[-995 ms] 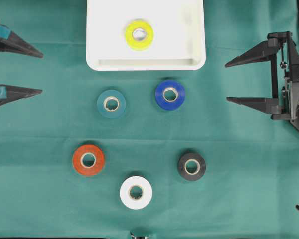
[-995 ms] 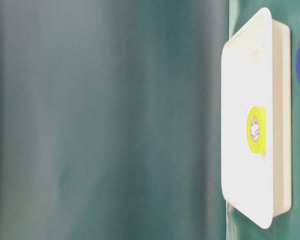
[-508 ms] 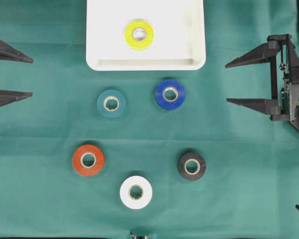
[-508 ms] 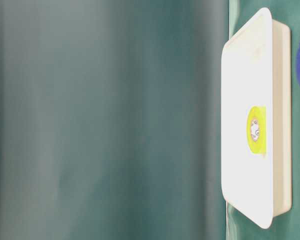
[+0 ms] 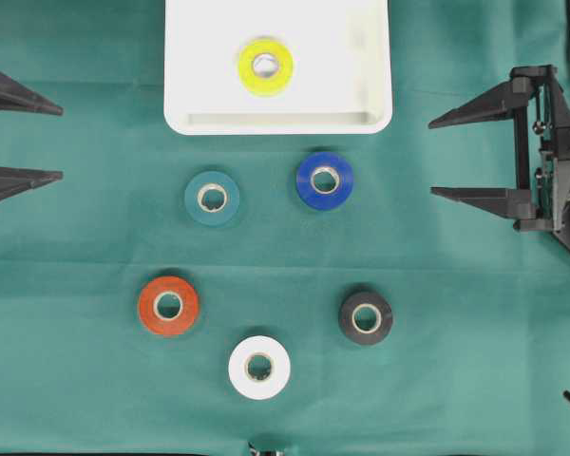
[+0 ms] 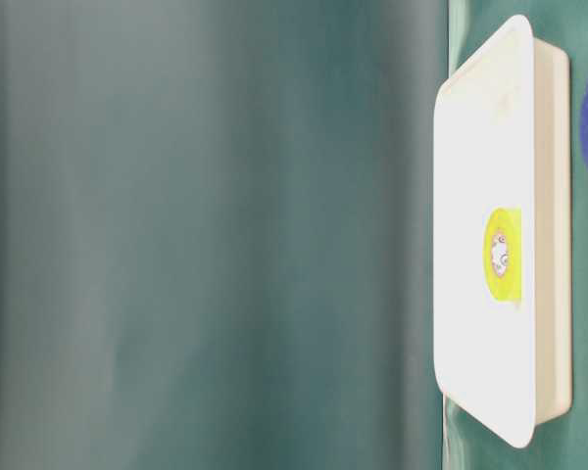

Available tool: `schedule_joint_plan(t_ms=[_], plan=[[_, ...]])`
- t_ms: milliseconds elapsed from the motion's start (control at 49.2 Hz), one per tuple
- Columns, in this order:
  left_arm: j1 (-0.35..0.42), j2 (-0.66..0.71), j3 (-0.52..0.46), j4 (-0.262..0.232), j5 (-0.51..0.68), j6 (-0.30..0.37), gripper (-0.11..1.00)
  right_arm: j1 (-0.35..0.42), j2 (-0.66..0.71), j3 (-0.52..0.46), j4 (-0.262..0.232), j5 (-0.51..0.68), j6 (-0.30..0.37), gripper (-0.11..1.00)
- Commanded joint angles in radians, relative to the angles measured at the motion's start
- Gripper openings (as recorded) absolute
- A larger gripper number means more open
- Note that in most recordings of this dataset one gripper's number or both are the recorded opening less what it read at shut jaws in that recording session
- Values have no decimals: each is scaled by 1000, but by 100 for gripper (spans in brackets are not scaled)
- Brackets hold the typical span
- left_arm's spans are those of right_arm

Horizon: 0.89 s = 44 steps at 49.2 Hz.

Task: Pick up the tape from a random location and place it into the white case.
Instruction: 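Move the right gripper over the blue tape roll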

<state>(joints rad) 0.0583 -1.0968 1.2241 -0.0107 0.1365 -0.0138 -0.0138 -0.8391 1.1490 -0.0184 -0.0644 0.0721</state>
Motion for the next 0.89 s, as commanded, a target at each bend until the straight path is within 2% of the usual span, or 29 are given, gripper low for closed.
schedule_joint_plan(t_ms=[0,244,630,873], plan=[[6,6,-12,-3,-11,-2,98,5,15,-12,3,-26,5,91],[11,9,-12,-3,-14,-2,98,6,84,-41,8,-103,18,91],[15,14,-11,-3,-12,-2,98,6,324,-196,2,-160,9,91],[32,14,-11,-3,0,-2,98,6,391,-250,-3,-161,8,91]])
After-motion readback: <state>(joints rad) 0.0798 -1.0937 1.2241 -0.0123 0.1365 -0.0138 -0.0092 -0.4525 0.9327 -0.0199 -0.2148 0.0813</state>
